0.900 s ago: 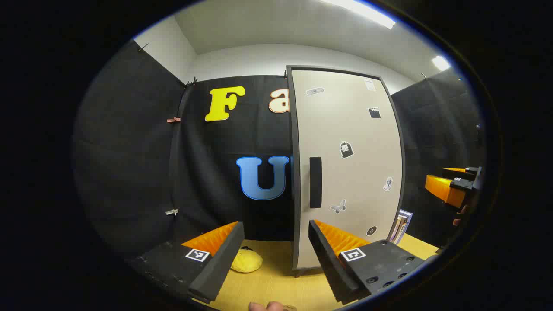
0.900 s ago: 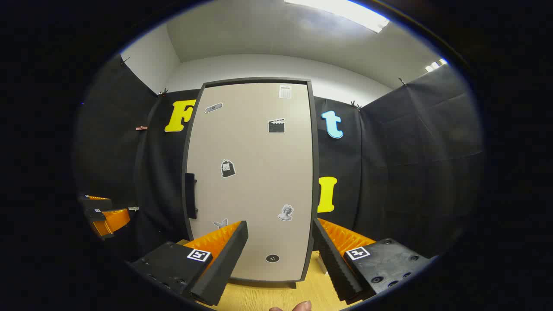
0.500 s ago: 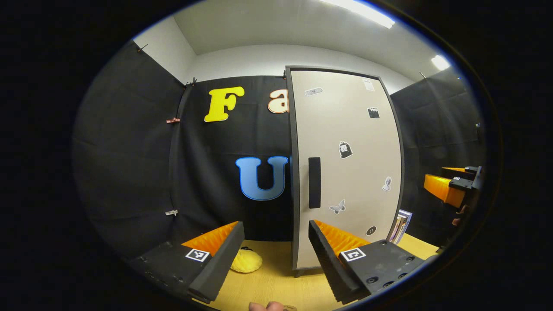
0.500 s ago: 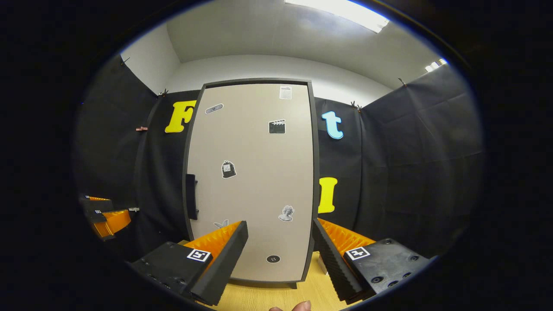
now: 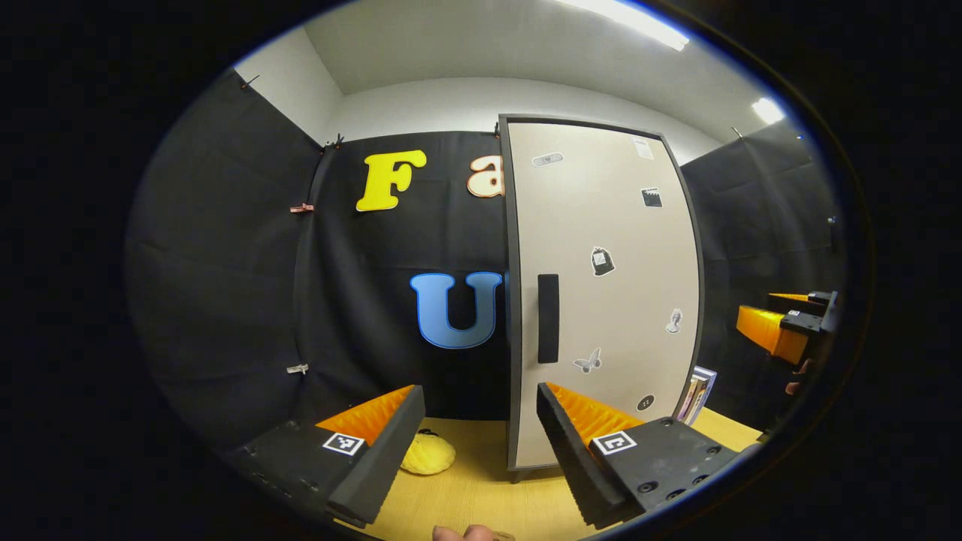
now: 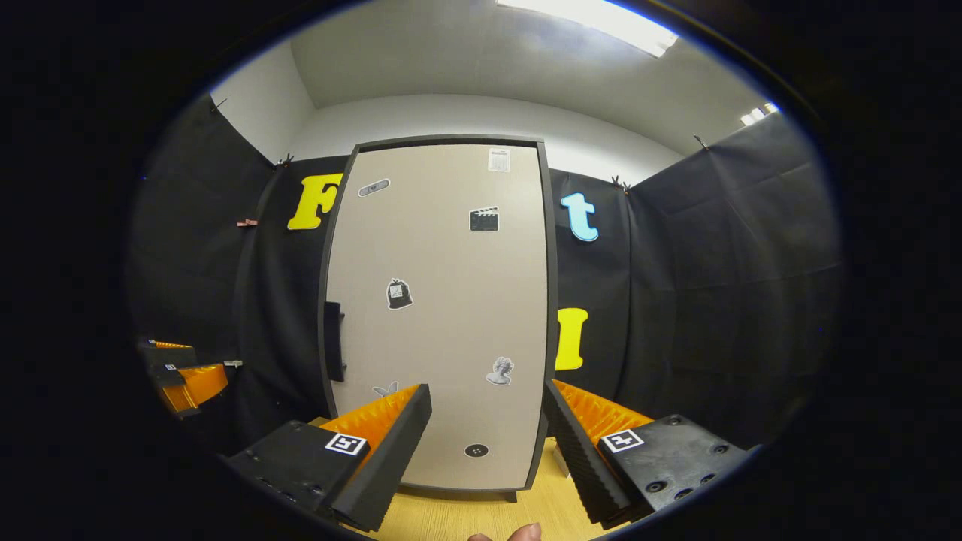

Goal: Open the cabinet door with the right hand, grasp the bottle in the cabinet with the left hand and place it on the coaster, then close the cabinet door with the right hand.

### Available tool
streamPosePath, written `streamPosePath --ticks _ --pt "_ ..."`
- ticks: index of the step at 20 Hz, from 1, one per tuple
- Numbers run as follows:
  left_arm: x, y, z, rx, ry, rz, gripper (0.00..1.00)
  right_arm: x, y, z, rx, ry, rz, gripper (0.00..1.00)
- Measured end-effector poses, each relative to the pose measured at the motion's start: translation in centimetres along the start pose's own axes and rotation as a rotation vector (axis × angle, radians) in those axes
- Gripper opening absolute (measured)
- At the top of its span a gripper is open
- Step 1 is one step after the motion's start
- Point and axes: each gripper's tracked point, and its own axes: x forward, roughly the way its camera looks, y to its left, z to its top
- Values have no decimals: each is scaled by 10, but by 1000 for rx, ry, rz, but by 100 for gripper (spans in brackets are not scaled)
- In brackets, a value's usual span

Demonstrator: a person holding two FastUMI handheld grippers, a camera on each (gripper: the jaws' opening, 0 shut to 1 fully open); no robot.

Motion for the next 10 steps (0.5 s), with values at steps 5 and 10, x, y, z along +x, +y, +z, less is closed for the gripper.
streamPosePath --ticks 5,10 --pt "2 2 1 -2 -2 2 94 2 4 -1 2 1 1 97" --pt "3 4 0 -6 -4 -1 95 5 12 -3 4 10 14 97"
